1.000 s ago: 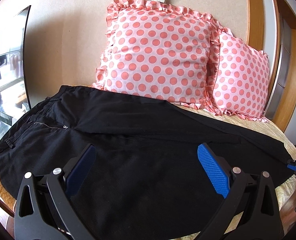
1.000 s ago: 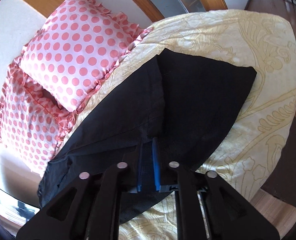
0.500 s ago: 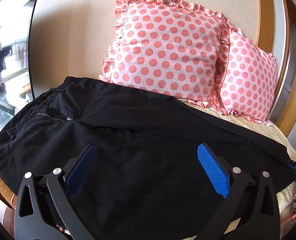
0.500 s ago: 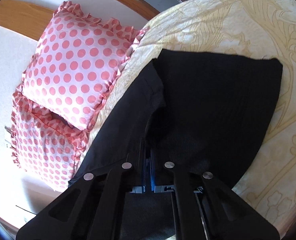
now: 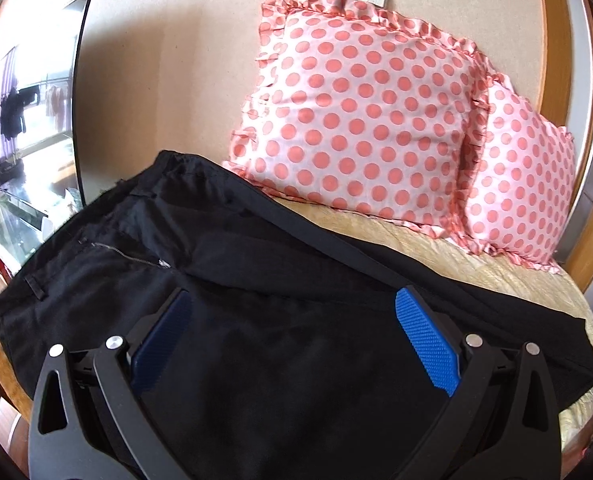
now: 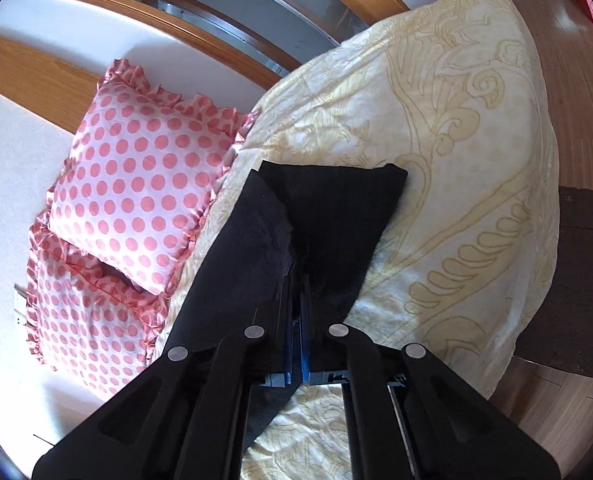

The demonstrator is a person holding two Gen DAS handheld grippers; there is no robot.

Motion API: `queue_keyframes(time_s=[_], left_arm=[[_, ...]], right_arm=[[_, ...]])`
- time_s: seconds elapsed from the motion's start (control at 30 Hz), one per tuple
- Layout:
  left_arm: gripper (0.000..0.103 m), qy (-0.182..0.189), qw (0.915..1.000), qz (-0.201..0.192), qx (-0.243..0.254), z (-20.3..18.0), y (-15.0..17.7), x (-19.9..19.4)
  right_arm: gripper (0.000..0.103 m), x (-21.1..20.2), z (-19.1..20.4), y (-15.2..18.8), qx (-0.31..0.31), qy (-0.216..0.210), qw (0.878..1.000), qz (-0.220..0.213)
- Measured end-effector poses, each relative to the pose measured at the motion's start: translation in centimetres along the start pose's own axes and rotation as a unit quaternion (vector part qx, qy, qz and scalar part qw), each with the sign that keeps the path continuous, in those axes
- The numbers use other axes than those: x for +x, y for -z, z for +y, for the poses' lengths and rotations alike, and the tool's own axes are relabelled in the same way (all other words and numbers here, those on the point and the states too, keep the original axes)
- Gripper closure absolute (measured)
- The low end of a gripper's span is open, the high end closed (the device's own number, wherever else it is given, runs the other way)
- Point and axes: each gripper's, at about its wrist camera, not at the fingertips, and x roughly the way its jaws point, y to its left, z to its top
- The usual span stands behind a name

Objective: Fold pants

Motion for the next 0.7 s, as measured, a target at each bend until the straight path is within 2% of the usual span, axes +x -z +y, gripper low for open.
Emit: queue_keyframes(time_s=[0.13,0.33,0.5,0.57,0.63,0.7], left_arm=[[0.002,-0.033,0.9993,0.001,-0.017,3.4,-4.8,2.5],[0.002,-0.052,0.9903,0.092,-0.090,8.0,-12.4,12.7],[0.003,-0.058,0.9749,0.166,-0.137,9.8,-15.2,21.3],[0.017,-0.061,0.9673,0.191,-0.155,10.3,-15.6,23.9],[0.039,-0.067,0.9582,0.219,-0.172,10.8,-15.6,26.1],[0.051,-0.074,0.9486,0.242,-0.190,11.4,-15.1,27.6]], right_arm=[[0.100,0.3,0.4,-0.1,-0.021,0.012,1.000,0.001],[0.100,0.5,0.7,-0.1,-0.039,0.020,0.999,0.007],[0.100,0.7,1.0,-0.2,-0.052,0.033,0.998,0.013],[0.100,0.7,0.9,-0.3,-0.053,0.034,0.998,0.016],[0.100,0.7,0.9,-0.3,-0.052,0.035,0.998,0.017],[0.100,0.6,0.9,-0.3,-0.056,0.038,0.998,0.017]])
